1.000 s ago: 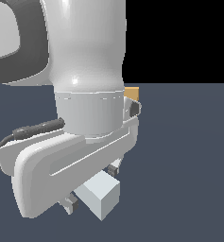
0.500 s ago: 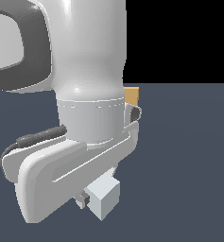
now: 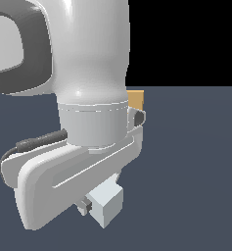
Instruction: Insert the peg into the horizontal hole in a box.
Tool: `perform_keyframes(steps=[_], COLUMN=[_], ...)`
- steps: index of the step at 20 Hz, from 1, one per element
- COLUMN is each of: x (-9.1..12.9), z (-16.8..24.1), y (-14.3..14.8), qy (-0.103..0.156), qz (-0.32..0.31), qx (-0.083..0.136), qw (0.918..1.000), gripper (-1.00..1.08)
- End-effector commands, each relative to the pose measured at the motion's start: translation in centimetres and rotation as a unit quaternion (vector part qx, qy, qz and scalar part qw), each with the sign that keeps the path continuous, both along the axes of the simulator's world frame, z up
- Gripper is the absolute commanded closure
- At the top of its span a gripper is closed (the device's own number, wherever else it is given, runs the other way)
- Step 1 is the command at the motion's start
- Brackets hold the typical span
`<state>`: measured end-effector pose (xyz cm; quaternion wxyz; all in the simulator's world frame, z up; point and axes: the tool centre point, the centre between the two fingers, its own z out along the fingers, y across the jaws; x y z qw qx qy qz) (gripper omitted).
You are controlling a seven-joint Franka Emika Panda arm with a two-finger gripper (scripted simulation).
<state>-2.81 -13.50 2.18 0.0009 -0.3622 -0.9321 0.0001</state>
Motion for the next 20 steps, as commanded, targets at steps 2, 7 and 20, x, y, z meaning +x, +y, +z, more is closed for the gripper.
perform_keyframes(steps=[2,7,20], x=[-0.2,-0.8,-3.0], z=[0.2,0.7,2.8], y=[0.4,1.4,6.2], qy=[-0.001,-0.001,-0.001], qz=[-0.01,-0.038,-0.166], qx=[0.0,0.0,0.0], qw=[1.0,0.9993,0.9861], gripper=[1.08,1.08,1.08])
